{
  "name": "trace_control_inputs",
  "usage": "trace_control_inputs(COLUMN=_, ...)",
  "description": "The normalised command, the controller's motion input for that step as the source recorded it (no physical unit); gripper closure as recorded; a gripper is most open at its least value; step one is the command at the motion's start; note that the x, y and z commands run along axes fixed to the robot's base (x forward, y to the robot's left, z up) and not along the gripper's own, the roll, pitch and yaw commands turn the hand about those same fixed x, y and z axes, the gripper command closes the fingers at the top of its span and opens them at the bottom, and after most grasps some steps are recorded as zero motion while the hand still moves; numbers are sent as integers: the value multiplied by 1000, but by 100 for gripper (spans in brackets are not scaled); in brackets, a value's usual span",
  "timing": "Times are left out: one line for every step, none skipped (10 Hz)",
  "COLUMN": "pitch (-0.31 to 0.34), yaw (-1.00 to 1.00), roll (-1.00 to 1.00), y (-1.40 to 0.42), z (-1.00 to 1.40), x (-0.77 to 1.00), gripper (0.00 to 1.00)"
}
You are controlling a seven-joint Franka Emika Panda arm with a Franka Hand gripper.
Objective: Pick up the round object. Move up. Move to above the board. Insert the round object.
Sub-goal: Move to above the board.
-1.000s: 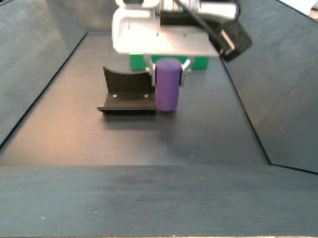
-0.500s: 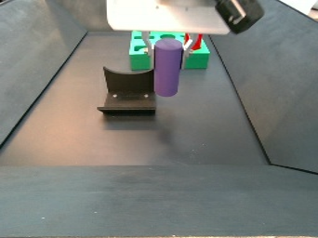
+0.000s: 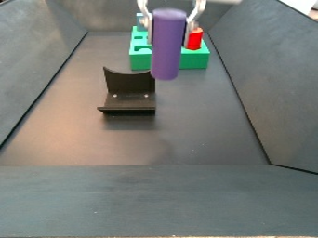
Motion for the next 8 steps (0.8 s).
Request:
trace_control_inputs(pitch=80, yaw=-6, roll=56, y=137, z=1000, x=20, gripper=100)
trace_control_inputs(pitch=83, yaw=-6, roll=48, y=126, z=1000, x=21, gripper=100)
trace_control_inputs(pitch=88, yaw=-6, roll=32, y=82, z=830, x=18, gripper=100)
trace_control_inputs(pitch=85, yaw=-12, roll=28, y=51, z=662, x=12, gripper=100)
trace_control_inputs(pitch=83, yaw=-14, roll=26, y=36, z=494, x=9, gripper=100)
trace_control_inputs(pitch=81, yaw=-14, roll=25, y=30, z=381, x=7, gripper=100)
trace_control_inputs(pitch=524, yaw=-283, roll=-273, y=-1000, z=193, x=-116, gripper=100)
trace_control_inputs(pitch=487, yaw=-255, roll=-256, y=-1000, z=170, x=-110, gripper=100)
